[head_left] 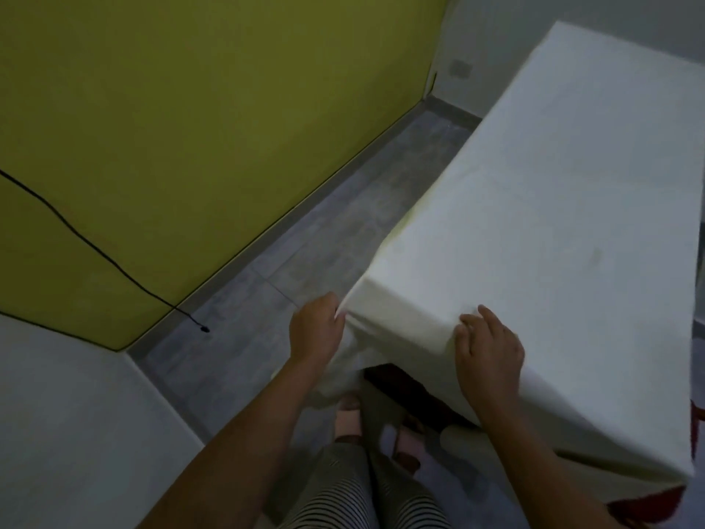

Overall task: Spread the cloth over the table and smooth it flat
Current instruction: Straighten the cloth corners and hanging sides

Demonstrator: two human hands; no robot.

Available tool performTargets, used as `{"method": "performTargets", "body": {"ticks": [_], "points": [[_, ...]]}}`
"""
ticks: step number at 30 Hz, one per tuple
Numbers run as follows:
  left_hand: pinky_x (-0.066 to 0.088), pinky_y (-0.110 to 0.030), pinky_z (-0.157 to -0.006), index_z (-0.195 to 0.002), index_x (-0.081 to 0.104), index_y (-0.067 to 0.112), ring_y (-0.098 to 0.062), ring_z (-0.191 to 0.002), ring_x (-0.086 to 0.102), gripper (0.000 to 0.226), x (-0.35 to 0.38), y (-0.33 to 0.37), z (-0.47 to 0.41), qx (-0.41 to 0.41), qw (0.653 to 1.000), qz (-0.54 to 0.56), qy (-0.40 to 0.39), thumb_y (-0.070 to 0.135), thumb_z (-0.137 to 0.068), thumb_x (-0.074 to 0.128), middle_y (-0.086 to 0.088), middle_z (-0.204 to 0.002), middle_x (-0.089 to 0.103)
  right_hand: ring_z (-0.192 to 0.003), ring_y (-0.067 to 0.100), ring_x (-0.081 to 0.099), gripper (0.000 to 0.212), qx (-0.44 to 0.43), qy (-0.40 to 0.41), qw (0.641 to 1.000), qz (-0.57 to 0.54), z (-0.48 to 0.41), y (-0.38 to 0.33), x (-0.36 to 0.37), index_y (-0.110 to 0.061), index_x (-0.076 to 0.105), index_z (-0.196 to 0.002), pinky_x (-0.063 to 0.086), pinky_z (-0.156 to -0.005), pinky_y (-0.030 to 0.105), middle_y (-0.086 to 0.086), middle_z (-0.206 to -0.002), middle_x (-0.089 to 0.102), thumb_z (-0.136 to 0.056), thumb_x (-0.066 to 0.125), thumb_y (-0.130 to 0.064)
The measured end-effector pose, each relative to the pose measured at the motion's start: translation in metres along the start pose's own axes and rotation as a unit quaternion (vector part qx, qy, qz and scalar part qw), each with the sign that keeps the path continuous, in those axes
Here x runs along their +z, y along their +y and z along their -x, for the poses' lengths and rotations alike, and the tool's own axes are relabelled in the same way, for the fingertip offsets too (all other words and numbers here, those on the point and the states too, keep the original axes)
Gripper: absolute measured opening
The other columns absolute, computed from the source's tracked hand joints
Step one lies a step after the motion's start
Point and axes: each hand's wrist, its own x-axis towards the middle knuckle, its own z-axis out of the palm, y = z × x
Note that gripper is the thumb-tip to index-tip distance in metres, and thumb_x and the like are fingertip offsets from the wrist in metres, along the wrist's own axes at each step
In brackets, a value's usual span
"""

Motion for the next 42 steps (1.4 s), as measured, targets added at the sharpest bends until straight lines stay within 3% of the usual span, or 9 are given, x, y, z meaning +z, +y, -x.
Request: {"method": "performTargets", "body": {"ticks": [5,9,11,14,17,24,30,35,42], "points": [[0.037,-0.031,-0.057,-0.08,0.048,0.014,-0.022,-0.072,0.055,0.019,0.019,0.023,0.011,-0.074,0.984,0.134,-0.087,0.029,-0.088,0.057,-0.001,-0.079,0.054,-0.124,0.027,0.049,0.029,-0.023,0.024,0.999,-0.004,0.009,0.006,0.006,-0.018,0.061,-0.121,0.035,-0.102,0.044,0.005,-0.135,0.057,-0.098,0.045,-0.027],[0.046,-0.03,-0.072,-0.119,0.05,0.02,-0.018,-0.095,0.057,0.025,0.021,0.044,-0.004,-0.195,0.914,0.341,-0.101,0.03,-0.097,0.044,0.007,-0.104,0.058,-0.125,0.024,0.047,0.038,-0.049,0.021,0.999,0.003,0.007,0.015,0.01,-0.023,0.056,-0.123,0.035,-0.103,0.043,0.002,-0.136,0.055,-0.095,0.035,-0.038],[0.044,-0.029,-0.079,-0.122,0.055,0.014,-0.021,-0.1,0.059,0.03,0.022,0.045,-0.009,-0.198,0.93,0.295,-0.091,0.028,-0.101,0.038,-0.001,-0.108,0.061,-0.126,0.023,0.045,0.04,-0.066,0.014,0.998,0.02,0.008,0.02,0.014,-0.026,0.051,-0.126,0.034,-0.104,0.042,0.001,-0.139,0.053,-0.095,0.032,-0.041],[0.041,-0.029,-0.064,-0.091,0.061,0.006,-0.028,-0.083,0.062,0.024,0.022,0.041,-0.012,-0.183,0.963,0.196,-0.041,0.024,-0.099,0.046,-0.012,-0.088,0.065,-0.127,0.021,0.042,0.04,-0.082,0.01,0.996,0.045,0.009,0.027,0.019,-0.029,0.045,-0.129,0.034,-0.103,0.041,0.0,-0.14,0.05,-0.095,0.029,-0.043],[0.037,-0.03,-0.059,-0.081,0.053,0.01,-0.025,-0.076,0.057,0.02,0.019,0.032,-0.01,-0.174,0.968,0.18,0.012,0.025,-0.093,0.058,-0.008,-0.081,0.06,-0.125,0.021,0.043,0.039,-0.072,0.017,0.996,0.046,0.008,0.027,0.021,-0.03,0.046,-0.128,0.033,-0.102,0.039,-0.001,-0.139,0.051,-0.095,0.031,-0.043],[0.047,-0.035,-0.061,-0.092,0.047,0.014,-0.028,-0.076,0.063,0.018,0.046,0.019,0.007,-0.147,0.989,0.034,0.001,0.028,-0.091,0.058,-0.008,-0.087,0.066,-0.125,0.022,0.044,0.042,-0.09,0.038,0.995,0.029,0.012,0.03,0.025,-0.027,0.045,-0.129,0.031,-0.101,0.041,0.0,-0.138,0.052,-0.095,0.029,-0.045],[0.045,-0.037,-0.072,-0.124,0.036,0.019,-0.03,-0.09,0.064,0.035,0.082,0.049,0.022,-0.215,0.972,0.092,0.025,0.022,-0.093,0.05,-0.012,-0.106,0.067,-0.127,0.025,0.041,0.047,-0.121,0.038,0.992,0.028,0.014,0.034,0.021,-0.022,0.042,-0.134,0.026,-0.104,0.04,0.003,-0.141,0.049,-0.095,0.03,-0.044],[0.018,-0.047,-0.115,-0.152,0.015,0.017,-0.024,-0.142,0.027,0.059,0.087,0.062,0.019,-0.194,0.973,0.074,0.1,0.028,-0.099,0.038,-0.008,-0.155,0.028,-0.133,0.026,0.038,0.048,-0.127,0.015,0.992,0.021,0.016,0.031,0.016,-0.02,0.042,-0.137,0.028,-0.107,0.045,0.005,-0.144,0.046,-0.095,0.036,-0.042],[-0.011,-0.048,-0.117,-0.151,0.002,0.004,-0.015,-0.148,0.009,0.063,0.099,0.079,0.029,-0.263,0.956,0.112,0.07,0.008,-0.098,0.036,-0.008,-0.159,0.019,-0.136,0.025,0.034,0.051,-0.121,-0.03,0.992,0.031,0.019,0.034,0.004,-0.021,0.038,-0.142,0.022,-0.11,0.043,0.003,-0.149,0.041,-0.095,0.04,-0.042]]}}
